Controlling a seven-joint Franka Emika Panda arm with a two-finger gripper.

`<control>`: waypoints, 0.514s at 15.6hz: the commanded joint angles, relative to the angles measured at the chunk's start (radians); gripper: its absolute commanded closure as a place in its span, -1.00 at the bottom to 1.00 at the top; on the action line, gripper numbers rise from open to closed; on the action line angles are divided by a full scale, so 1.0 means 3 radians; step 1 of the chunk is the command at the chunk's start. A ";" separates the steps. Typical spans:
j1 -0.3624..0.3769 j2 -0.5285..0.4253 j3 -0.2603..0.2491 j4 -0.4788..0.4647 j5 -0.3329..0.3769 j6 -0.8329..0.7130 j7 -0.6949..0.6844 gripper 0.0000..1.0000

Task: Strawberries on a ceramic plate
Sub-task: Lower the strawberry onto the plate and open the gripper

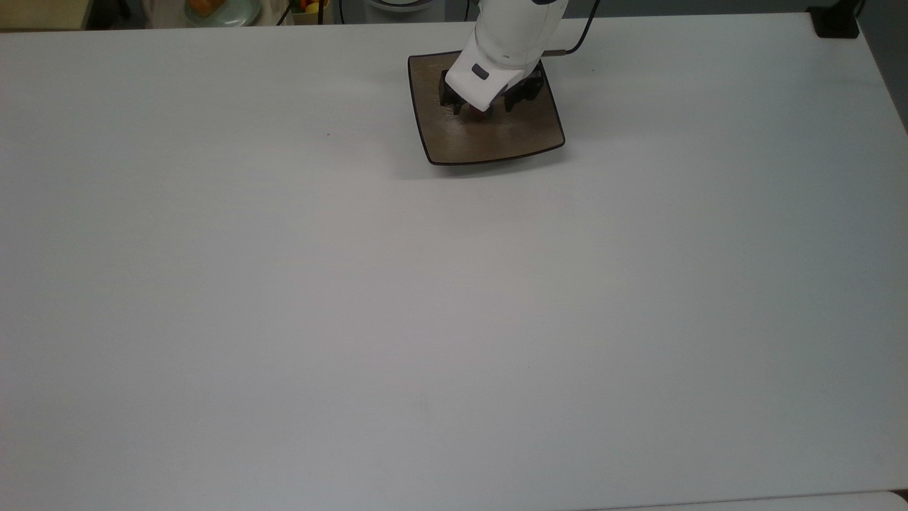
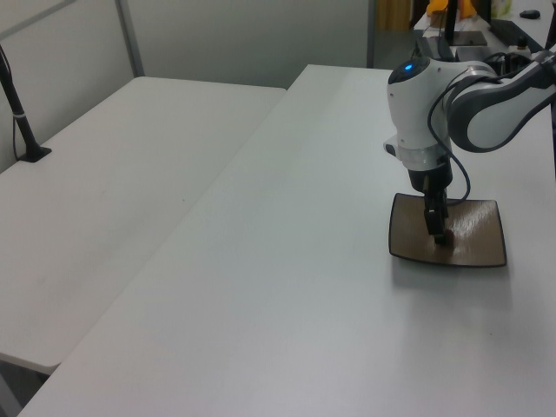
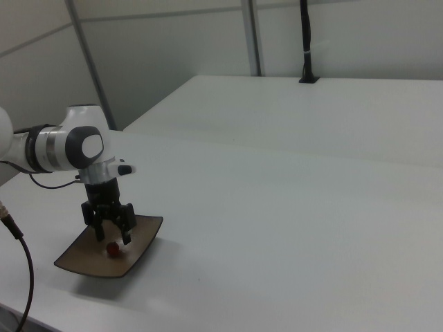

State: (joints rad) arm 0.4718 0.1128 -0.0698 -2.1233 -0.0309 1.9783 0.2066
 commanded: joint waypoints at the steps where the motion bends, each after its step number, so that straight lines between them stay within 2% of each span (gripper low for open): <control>1: -0.0003 -0.0074 -0.0013 0.0133 0.0036 -0.0034 0.0063 -1.00; 8: -0.0182 -0.0222 -0.0013 0.1038 0.0036 -0.0861 0.0130 -1.00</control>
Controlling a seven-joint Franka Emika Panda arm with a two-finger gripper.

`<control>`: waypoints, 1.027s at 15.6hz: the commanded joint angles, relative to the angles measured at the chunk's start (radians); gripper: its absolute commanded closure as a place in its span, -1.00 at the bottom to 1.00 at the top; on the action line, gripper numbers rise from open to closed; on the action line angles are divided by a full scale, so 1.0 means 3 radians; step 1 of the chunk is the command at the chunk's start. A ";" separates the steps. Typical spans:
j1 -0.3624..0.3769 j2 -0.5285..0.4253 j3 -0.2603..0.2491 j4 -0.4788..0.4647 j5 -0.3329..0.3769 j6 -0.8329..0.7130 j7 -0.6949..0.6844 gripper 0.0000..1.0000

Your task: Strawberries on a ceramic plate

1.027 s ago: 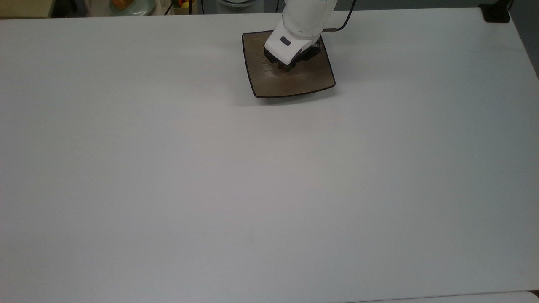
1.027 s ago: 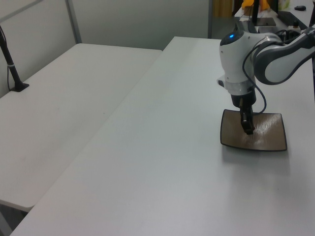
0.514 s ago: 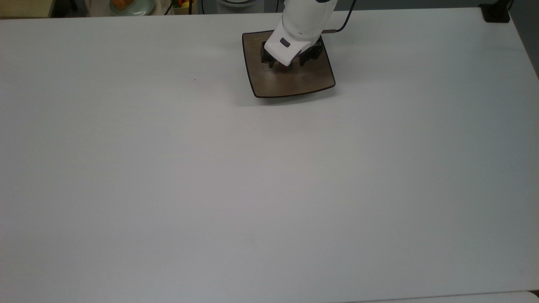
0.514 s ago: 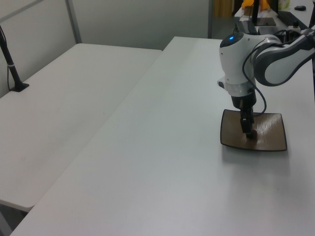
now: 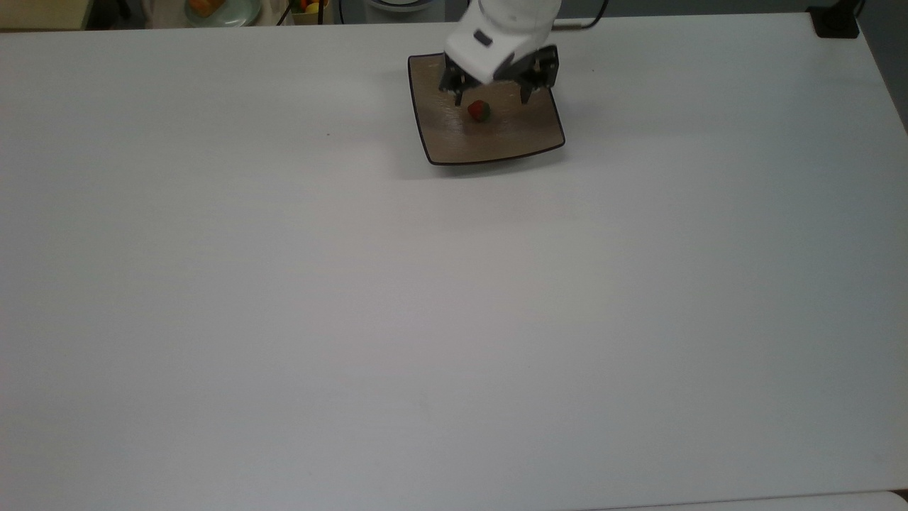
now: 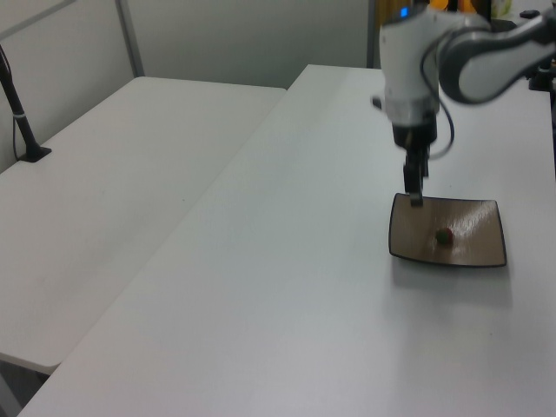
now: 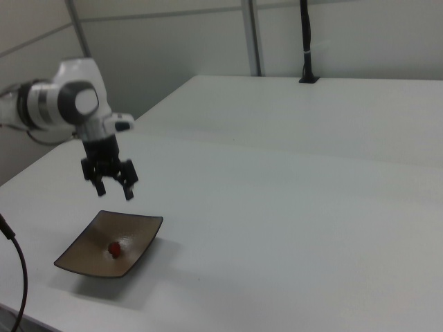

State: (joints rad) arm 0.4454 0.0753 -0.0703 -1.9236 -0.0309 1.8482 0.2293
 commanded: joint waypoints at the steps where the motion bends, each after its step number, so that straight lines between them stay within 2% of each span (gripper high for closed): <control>1: -0.0119 -0.0103 -0.0011 0.0495 0.0036 -0.0525 0.0054 -1.00; 3: -0.0236 -0.0199 -0.0016 0.0684 0.0052 -0.0704 0.0049 -1.00; 11: -0.0651 -0.0445 -0.0006 0.0731 0.0082 -0.0710 -0.0043 -1.00; 14: -0.0702 -0.0435 0.0030 0.0726 0.0082 -0.0623 -0.0339 -1.00; 16: -0.0708 -0.0395 0.0071 0.0716 0.0077 -0.0374 -0.0584 -1.00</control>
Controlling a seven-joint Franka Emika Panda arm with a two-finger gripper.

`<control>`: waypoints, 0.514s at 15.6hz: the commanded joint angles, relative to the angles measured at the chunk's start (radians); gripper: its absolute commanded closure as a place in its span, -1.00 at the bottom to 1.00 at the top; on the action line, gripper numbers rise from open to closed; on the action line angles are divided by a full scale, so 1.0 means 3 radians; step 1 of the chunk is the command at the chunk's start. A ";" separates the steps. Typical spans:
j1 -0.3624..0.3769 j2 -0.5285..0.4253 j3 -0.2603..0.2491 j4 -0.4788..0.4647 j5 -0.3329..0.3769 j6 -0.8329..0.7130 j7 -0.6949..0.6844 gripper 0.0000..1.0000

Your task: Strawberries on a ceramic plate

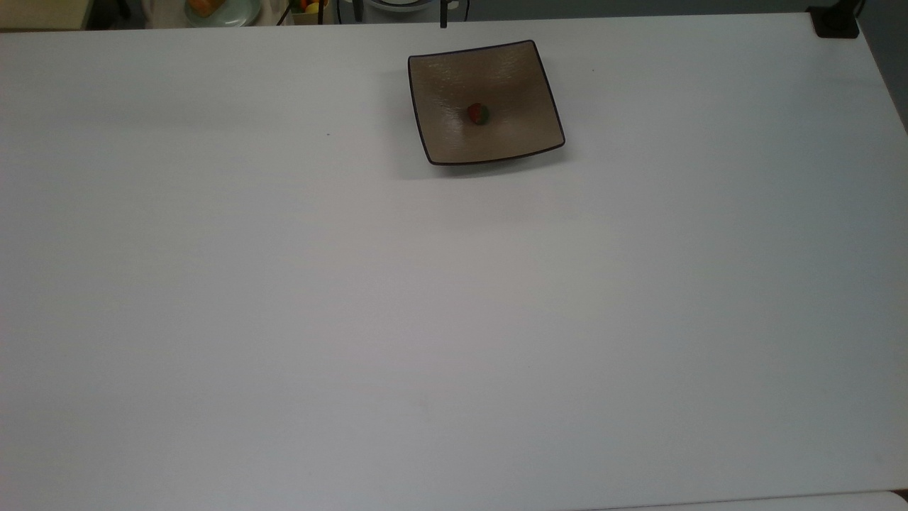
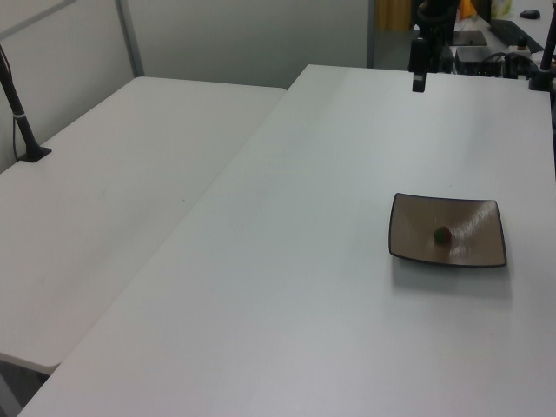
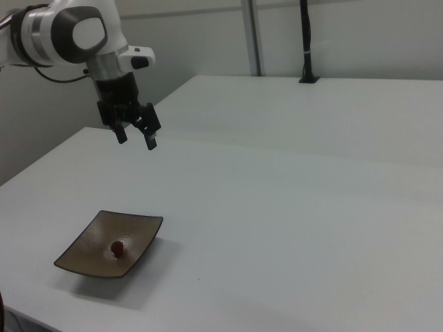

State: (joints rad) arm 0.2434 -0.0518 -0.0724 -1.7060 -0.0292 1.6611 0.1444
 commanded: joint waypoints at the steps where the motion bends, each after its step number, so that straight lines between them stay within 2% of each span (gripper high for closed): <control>1: -0.0029 0.0055 0.0103 -0.0025 0.0056 0.0408 -0.0343 -1.00; 8: -0.0034 0.0081 0.0159 -0.0056 0.0082 0.0492 -0.0318 -1.00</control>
